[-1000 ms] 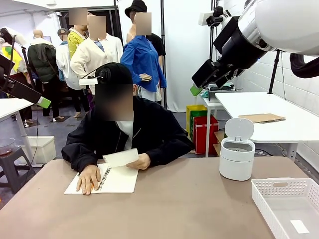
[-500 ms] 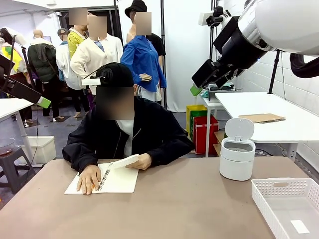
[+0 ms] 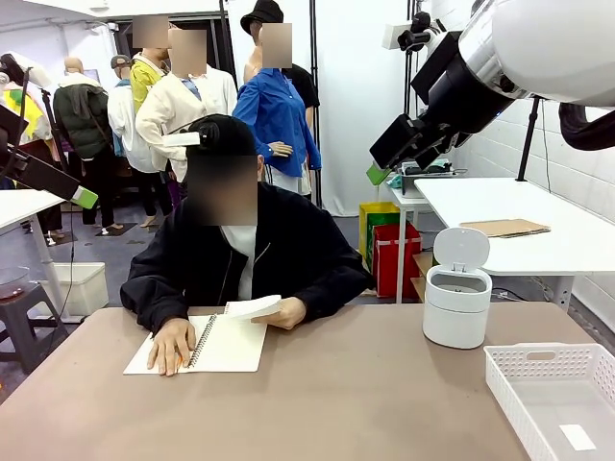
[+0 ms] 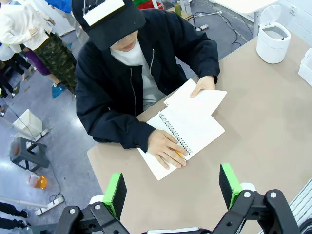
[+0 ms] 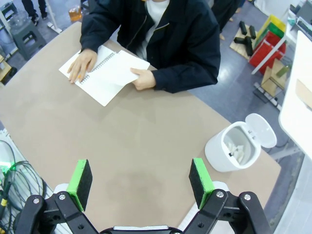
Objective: Sort the paper based on its condition.
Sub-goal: If a person hands you a paper, place it in the Organizing basket , and if it's crumpled, put it in the Trash can.
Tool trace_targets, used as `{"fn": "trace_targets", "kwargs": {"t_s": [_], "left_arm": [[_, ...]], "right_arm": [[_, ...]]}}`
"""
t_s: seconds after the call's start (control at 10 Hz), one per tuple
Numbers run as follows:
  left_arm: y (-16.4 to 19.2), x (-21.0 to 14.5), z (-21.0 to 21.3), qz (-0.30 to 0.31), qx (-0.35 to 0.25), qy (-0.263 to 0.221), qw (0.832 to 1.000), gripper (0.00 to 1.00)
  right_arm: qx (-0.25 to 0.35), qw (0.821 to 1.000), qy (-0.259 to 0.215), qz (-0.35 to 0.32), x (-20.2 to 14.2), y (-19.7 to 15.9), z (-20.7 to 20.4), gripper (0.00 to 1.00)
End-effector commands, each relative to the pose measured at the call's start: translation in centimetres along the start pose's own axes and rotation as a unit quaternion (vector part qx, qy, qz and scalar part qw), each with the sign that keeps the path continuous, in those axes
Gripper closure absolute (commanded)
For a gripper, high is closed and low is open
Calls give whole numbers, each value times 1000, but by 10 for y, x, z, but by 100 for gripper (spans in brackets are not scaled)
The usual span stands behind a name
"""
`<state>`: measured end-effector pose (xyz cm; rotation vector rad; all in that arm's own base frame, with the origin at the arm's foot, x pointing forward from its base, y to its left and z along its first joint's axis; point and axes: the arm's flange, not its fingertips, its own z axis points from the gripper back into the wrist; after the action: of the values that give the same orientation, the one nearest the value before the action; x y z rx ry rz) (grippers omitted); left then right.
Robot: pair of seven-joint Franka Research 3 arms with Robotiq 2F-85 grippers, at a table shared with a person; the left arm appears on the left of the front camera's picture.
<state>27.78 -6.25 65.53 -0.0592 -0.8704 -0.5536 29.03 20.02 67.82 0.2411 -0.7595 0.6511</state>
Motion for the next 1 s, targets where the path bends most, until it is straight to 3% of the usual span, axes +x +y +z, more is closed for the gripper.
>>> {"fn": "trace_targets", "kwargs": {"t_s": [0.0, 0.9], "left_arm": [[0, -2, 1, 1, -2, 3, 1000, 0], [0, -2, 1, 1, -2, 3, 1000, 0]], "right_arm": [[0, 1000, 0, 0, 0, 0, 0, 0], [0, 1000, 0, 0, 0, 0, 0, 0]]}}
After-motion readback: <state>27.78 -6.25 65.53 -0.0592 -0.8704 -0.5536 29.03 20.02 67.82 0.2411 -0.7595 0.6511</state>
